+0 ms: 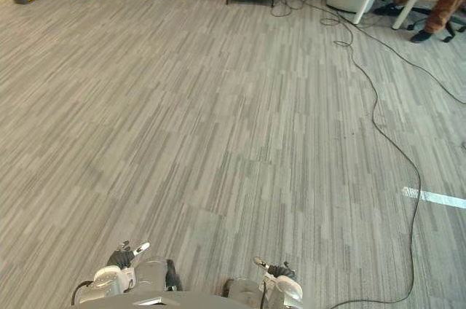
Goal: Pick up cushions and gather them together orderly.
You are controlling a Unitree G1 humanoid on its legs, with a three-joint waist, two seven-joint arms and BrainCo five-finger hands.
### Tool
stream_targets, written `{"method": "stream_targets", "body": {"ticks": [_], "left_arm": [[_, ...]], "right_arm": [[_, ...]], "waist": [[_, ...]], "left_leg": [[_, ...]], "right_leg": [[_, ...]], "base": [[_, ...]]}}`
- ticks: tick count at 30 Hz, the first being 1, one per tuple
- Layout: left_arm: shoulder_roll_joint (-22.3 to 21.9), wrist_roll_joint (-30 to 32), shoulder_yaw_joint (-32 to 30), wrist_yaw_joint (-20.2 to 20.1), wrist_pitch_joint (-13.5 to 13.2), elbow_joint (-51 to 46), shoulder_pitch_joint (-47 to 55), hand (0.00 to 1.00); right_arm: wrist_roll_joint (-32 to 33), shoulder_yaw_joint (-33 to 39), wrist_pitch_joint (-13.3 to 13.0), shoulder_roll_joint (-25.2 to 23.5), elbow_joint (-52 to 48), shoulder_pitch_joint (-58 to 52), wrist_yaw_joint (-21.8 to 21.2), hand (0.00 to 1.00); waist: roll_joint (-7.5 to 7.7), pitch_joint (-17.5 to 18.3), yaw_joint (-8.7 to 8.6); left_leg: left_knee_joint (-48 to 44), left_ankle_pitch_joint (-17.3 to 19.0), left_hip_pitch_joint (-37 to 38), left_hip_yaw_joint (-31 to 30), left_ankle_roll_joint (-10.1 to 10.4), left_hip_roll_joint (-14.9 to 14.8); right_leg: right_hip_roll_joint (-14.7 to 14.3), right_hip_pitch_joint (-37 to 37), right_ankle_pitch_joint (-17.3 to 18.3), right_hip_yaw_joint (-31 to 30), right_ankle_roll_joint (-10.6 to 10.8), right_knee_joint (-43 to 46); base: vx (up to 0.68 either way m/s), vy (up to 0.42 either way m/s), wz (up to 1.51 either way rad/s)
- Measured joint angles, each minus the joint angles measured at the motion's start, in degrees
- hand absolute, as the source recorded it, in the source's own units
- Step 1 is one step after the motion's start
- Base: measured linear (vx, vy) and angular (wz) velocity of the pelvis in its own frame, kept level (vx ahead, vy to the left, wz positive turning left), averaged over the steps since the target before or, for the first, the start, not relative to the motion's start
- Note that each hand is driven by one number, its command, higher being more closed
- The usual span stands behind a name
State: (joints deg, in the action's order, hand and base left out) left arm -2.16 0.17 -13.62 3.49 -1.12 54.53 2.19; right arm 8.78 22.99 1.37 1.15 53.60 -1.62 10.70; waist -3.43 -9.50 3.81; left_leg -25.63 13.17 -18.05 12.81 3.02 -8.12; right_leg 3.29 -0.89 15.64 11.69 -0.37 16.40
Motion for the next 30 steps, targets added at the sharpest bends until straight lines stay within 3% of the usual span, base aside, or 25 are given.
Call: {"method": "stream_targets", "body": {"ticks": [1, 2, 3, 4, 5, 6, 7, 9, 11, 13, 16, 17, 19, 20, 21, 22, 23, 25, 26, 27, 29, 30], "left_arm": [[0.0, 0.0, -0.1, 0.0, -0.2, 0.0, 0.0, 0.0], [0.0, -0.1, -0.1, 0.0, -0.2, 0.1, -0.1, 0.0], [0.1, -0.1, -0.2, 0.1, -0.2, 0.3, 0.0, 0.0], [0.5, 0.0, -0.3, 0.0, -0.2, 0.3, 0.0, 0.0], [1.2, 0.0, -0.7, 0.0, -0.1, 0.3, 0.1, 0.0], [1.8, 0.0, -0.9, 0.1, -0.1, 0.6, 0.0, 0.0], [2.1, 0.0, -0.8, 0.0, -0.1, 0.9, 0.0, 0.0], [3.1, 0.1, 1.0, 0.0, 0.5, 2.8, -0.6, 0.0], [3.1, 0.1, 1.6, 0.1, 0.8, 2.9, -0.5, 0.0], [3.0, 0.1, 1.6, 0.0, 1.1, 2.9, -0.7, 0.0], [2.8, 0.0, 2.5, 0.0, 1.1, 3.0, -1.0, 0.0], [2.6, 0.0, 2.5, 0.1, 1.1, 3.3, -1.1, 0.0], [2.4, 0.0, 3.5, 0.1, 1.1, 4.3, -1.3, 0.0], [2.4, 0.1, 4.0, 0.1, 1.1, 4.8, -1.4, 0.0], [2.7, 0.2, 4.2, 0.0, 1.1, 4.9, -1.3, 0.0], [2.7, 0.2, 4.2, 0.1, 1.1, 5.4, -1.4, 0.0], [1.9, 0.2, 4.0, 0.0, 1.0, 7.1, -2.1, 0.0], [0.6, 0.8, 3.3, 0.1, 1.0, 7.6, -2.6, 0.0], [-0.2, 1.3, 2.4, 0.1, 1.0, 7.5, -2.5, 0.0], [-0.3, 1.3, 2.3, 0.0, 1.0, 7.4, -2.4, 0.0], [-0.3, 1.7, 1.1, -0.1, 1.0, 6.2, -2.5, 0.0], [-0.4, 1.7, -0.3, -0.1, 0.9, 4.7, -2.3, 0.0]], "right_arm": [[0.0, 0.1, 0.0, -0.1, 0.0, 0.0, 0.0, 0.0], [0.0, 0.1, 0.1, -0.5, 0.0, -0.3, 0.1, 0.0], [0.0, 0.2, 0.1, -0.8, 0.1, -0.5, 0.1, 0.0], [0.1, 0.4, 0.1, -1.2, 0.1, -0.5, 0.1, 0.0], [0.0, 1.1, 0.1, -2.8, 0.1, -1.2, 0.0, 0.0], [-0.1, 2.0, 0.1, -3.8, -0.2, -1.5, -0.1, 0.0], [-0.1, 2.1, 0.1, -4.0, -0.4, -1.6, -0.1, 0.0], [-0.1, 2.0, 0.0, -4.0, -1.2, -1.5, -0.4, 0.0], [-0.2, 2.0, 0.0, -3.8, -1.8, -1.4, -0.7, 0.0], [-0.2, 2.0, 0.1, -4.1, -2.8, -1.4, -0.7, 0.0], [-0.2, 2.3, -0.1, -3.9, -3.2, -0.1, -0.7, 0.0], [-0.2, 2.6, 0.1, -3.4, -3.0, 0.3, -0.7, 0.0], [-0.2, 2.6, 0.1, -2.7, -3.0, 0.6, -0.7, 0.0], [-0.2, 2.8, 0.1, -2.5, -2.7, 0.2, -0.7, 0.0], [0.3, 3.2, 0.1, -2.6, -2.5, -0.4, -0.7, 0.0], [0.0, 3.2, 0.1, -2.2, -2.2, -0.7, -0.7, 0.0], [-0.2, 3.8, 0.1, -0.8, -0.9, 1.0, -0.8, 0.0], [-0.1, 5.4, 0.1, -0.8, -0.5, 2.0, -0.9, 0.0], [-0.3, 5.4, 0.1, -0.6, -0.4, 2.0, -1.2, 0.0], [-0.3, 5.3, 0.1, -0.5, -0.5, 2.0, -1.5, 0.0], [-0.2, 5.0, 0.1, -0.6, -0.6, 1.6, -1.8, 0.0], [-0.2, 4.1, 0.1, -0.6, -0.6, 1.2, -1.8, 0.0]], "waist": [[0.14, 0.2, 0.33], [0.67, 0.6, 1.21], [1.14, 1.3, 1.34], [1.6, 2.2, 1.28], [3.47, 3.3, 1.17], [4.76, 3.8, 1.22], [5.11, 3.9, 1.2], [5.51, 3.5, 0.39], [4.85, 2.9, 0.38], [4.91, 2.9, 0.14], [4.87, 2.7, -1.39], [4.64, 2.5, -1.71], [3.69, 1.9, -2.58], [3.49, 1.8, -3.3], [4.0, 1.6, -3.81], [4.19, 1.3, -4.23], [1.35, 0.4, -3.76], [-0.1, 0.2, -3.84], [-1.07, 0.4, -3.78], [-1.23, 0.4, -3.85], [-1.61, 0.2, -3.95], [-1.59, -0.2, -3.59]], "left_leg": [[3.6, -2.4, -0.1, -0.5, 0.1, 0.7], [4.8, -7.3, 0.6, -0.3, -0.3, 1.5], [4.5, -8.5, 0.7, -0.1, -2.2, 2.4], [3.4, -6.6, 0.5, 0.5, -3.2, 3.1], [0.6, -2.8, 0.0, 1.9, -4.5, 4.0], [-1.1, -0.3, 1.2, 2.9, -5.8, 5.0], [-1.5, 0.9, 2.2, 3.2, -6.3, 5.4], [-1.4, 4.0, 9.4, 3.5, -7.8, 7.0], [0.4, 4.8, 15.5, 3.2, -8.3, 7.4], [3.5, 5.4, 21.0, 2.8, -8.6, 7.3], [9.2, 6.8, 27.1, 2.7, -7.2, 6.9], [11.8, 6.9, 29.6, 2.7, -7.1, 6.6], [14.0, 6.8, 32.6, 1.6, -7.1, 5.1], [15.0, 6.8, 33.9, 0.3, -7.1, 4.6], [16.3, 6.6, 35.6, -1.5, -6.5, 4.9], [17.1, 6.3, 37.4, -3.3, -5.5, 4.5], [16.7, 4.4, 38.0, -5.0, -3.6, 2.8], [14.2, 0.8, 38.1, -8.2, -1.5, 1.6], [9.0, -1.2, 36.9, -9.4, 0.0, 0.0], [5.2, -2.3, 35.6, -10.1, 0.4, -0.7], [-15.7, -11.2, 26.3, -14.0, 4.1, -3.0], [-29.0, -11.1, 19.8, -14.1, 4.6, -4.1]], "right_leg": [[0.6, -0.4, 0.5, -0.8, 0.9, -0.3], [1.4, -1.5, 1.3, -3.1, 2.2, -1.4], [2.0, -2.1, 1.5, -4.1, 2.5, -2.4], [2.9, -2.6, 1.6, -4.9, 2.7, -3.3], [4.2, -3.0, 1.1, -5.7, 2.9, -2.6], [6.0, -2.0, 1.1, -6.9, 4.5, 2.0], [6.7, -1.0, 1.2, -7.6, 5.4, 6.2], [8.8, 7.3, -2.3, -10.0, 11.7, 34.3], [9.3, 11.4, -2.4, -7.6, 10.2, 46.4], [9.5, 14.9, -1.3, -3.0, 7.4, 49.0], [9.2, 22.2, 0.8, 3.9, 4.2, 42.0], [8.5, 24.2, 1.0, 6.6, 2.9, 34.7], [5.9, 26.1, -2.7, 7.7, 1.6, 19.7], [5.0, 26.5, -7.2, 6.8, 1.8, 11.0], [4.3, 26.4, -14.1, 4.5, 1.9, 2.1], [4.0, 24.6, -22.9, 3.8, 0.7, 1.0], [2.5, 25.1, -18.9, 3.9, -0.5, 4.9], [2.1, 25.9, -12.9, 4.5, -1.0, 11.0], [0.6, 24.4, -10.3, 5.0, -1.7, 12.0], [0.1, 23.5, -9.3, 5.4, -1.7, 12.0], [-2.1, 18.1, -6.8, 6.4, -2.2, 9.2], [-3.6, 13.9, -6.1, 6.4, -3.0, 6.9]], "base": [[0.41, 0.279, -0.67], [0.38, 0.247, -0.61], [0.42, 0.262, -0.55], [0.59, 0.319, -0.37], [0.59, 0.312, -0.33], [0.69, 0.363, -0.29], [0.54, 0.278, -0.15], [0.59, 0.229, 0.02], [0.49, 0.086, 0.02], [0.46, 0.029, 0.05], [0.46, -0.035, 0.12], [0.5, -0.098, 0.12], [0.52, -0.156, 0.32], [0.57, -0.242, 0.59], [0.71, -0.32, 0.64], [0.69, -0.334, 0.32], [0.56, -0.281, 0.07], [0.52, -0.283, -0.04], [0.53, -0.267, -0.02], [0.53, -0.234, 0.03], [0.51, -0.174, 0.07], [0.51, -0.119, -0.04]]}}
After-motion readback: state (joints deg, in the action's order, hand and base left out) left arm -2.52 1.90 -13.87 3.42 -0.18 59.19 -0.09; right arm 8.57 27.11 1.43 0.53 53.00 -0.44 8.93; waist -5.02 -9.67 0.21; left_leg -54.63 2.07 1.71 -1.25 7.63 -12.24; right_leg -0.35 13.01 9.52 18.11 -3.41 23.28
